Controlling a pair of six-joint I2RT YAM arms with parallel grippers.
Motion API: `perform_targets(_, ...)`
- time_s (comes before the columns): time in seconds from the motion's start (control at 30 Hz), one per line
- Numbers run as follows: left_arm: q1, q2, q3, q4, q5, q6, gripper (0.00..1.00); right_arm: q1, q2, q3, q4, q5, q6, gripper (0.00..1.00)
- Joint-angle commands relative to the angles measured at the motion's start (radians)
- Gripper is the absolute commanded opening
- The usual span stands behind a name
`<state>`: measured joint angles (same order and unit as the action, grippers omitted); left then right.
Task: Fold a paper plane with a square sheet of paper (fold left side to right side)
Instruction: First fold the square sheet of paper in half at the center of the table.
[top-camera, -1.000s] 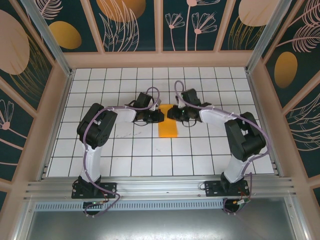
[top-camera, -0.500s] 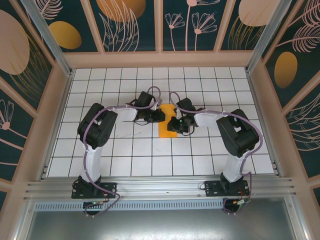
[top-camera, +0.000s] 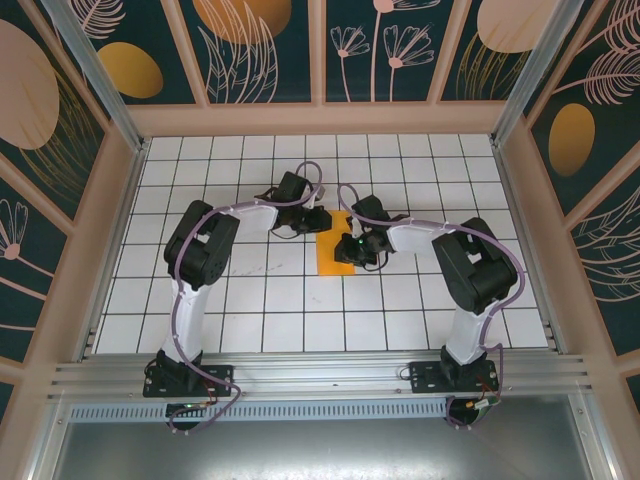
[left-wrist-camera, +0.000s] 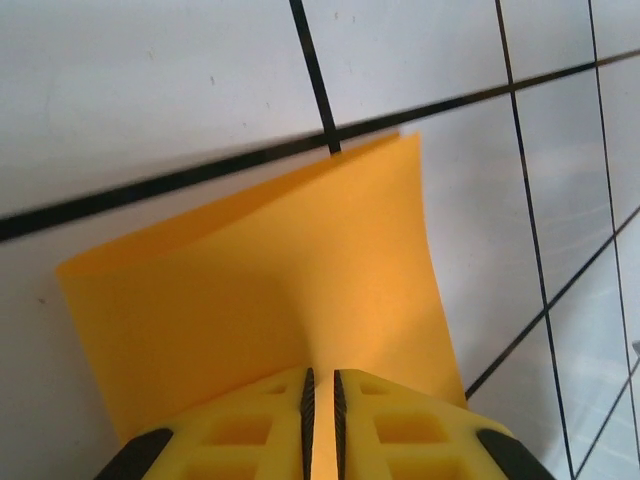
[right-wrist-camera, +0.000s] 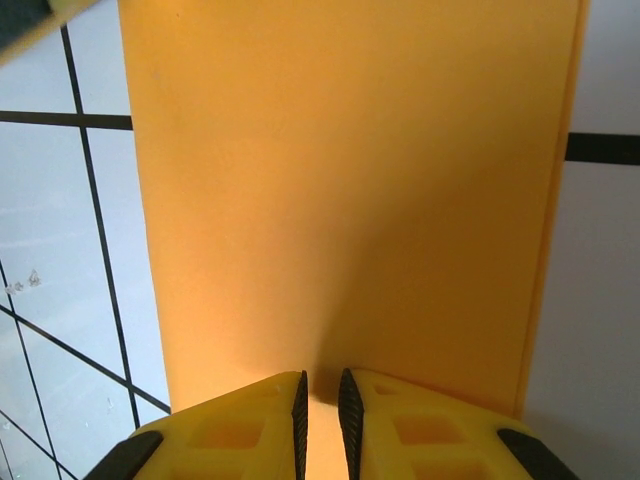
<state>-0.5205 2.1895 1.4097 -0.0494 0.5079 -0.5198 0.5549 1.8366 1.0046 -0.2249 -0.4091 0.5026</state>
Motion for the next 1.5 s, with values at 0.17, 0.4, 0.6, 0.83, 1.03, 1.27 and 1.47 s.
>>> perform_targets(0.17, 0.029, 0.055, 0.043, -0.037, -0.058, 0.009, 0.16, 0.007, 0.050, -0.010, -0.134, 0.079, -0.036, 0.21)
perform_targets(0.4, 0.063, 0.116, 0.148, -0.065, -0.085, 0.010, 0.16, 0.007, 0.051, -0.016, -0.151, 0.075, -0.052, 0.21)
perform_targets(0.6, 0.090, 0.187, 0.273, -0.108, -0.095, 0.008, 0.17, 0.005, 0.041, -0.029, -0.149, 0.072, -0.052, 0.21)
perform_targets(0.83, 0.110, 0.256, 0.417, -0.144, -0.097, -0.007, 0.18, 0.003, 0.030, -0.039, -0.155, 0.070, -0.059, 0.21)
perform_targets(1.03, 0.123, 0.274, 0.492, -0.172, -0.084, -0.004, 0.18, -0.003, 0.013, -0.048, -0.152, 0.071, -0.065, 0.21)
perform_targets(1.27, 0.125, 0.010, 0.264, -0.088, -0.118, 0.043, 0.21, -0.036, -0.095, -0.064, 0.028, -0.008, -0.075, 0.27)
perform_targets(1.47, 0.124, -0.222, -0.036, 0.001, -0.054, 0.008, 0.22, -0.083, -0.213, -0.088, 0.177, -0.004, -0.070, 0.49)
